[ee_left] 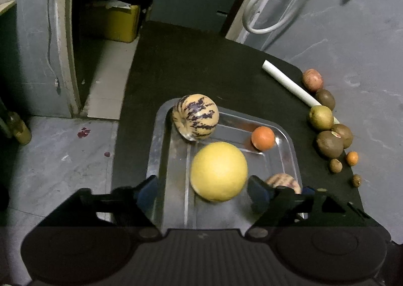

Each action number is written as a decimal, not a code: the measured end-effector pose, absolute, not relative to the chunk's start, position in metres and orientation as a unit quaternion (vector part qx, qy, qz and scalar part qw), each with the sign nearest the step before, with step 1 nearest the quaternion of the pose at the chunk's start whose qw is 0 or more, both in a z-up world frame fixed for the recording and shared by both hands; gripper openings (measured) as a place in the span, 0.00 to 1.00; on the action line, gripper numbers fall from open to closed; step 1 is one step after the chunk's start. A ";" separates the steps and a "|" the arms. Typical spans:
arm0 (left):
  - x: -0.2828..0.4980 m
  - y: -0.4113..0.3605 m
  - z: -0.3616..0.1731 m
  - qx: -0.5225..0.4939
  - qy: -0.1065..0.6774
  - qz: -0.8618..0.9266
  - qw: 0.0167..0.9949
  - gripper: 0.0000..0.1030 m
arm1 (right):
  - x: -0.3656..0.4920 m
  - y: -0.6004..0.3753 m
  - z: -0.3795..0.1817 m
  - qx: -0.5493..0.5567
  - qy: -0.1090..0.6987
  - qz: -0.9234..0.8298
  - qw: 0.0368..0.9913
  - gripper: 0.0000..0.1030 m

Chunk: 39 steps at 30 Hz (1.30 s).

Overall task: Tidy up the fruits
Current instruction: 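Place the grapefruit with the left tool while the right tool places the melon in the tray, then move both tools back toward the remaining fruits beside the white tube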

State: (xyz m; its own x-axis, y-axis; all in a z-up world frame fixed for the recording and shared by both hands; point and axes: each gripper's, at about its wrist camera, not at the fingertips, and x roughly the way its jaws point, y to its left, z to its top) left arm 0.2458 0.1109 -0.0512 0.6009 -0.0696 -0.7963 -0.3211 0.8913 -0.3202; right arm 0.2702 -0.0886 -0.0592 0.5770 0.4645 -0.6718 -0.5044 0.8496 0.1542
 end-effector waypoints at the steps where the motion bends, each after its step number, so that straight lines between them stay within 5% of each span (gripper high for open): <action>1: 0.240 0.111 -0.049 -0.222 0.438 0.072 0.868 0.84 | 0.265 -0.091 -0.056 -0.029 0.369 0.273 0.888 0.77; 7: 0.207 0.112 -0.039 -0.206 0.426 0.071 0.878 0.98 | 0.234 -0.102 -0.039 -0.045 0.366 0.284 0.885 0.90; 14: 0.171 0.115 -0.033 -0.170 0.435 0.065 0.882 0.99 | 0.205 -0.110 -0.026 -0.069 0.380 0.306 0.870 0.99; 39: 0.159 0.030 -0.041 -0.040 0.522 -0.124 0.843 0.99 | 0.175 -0.205 -0.038 -0.059 0.494 0.205 0.843 0.99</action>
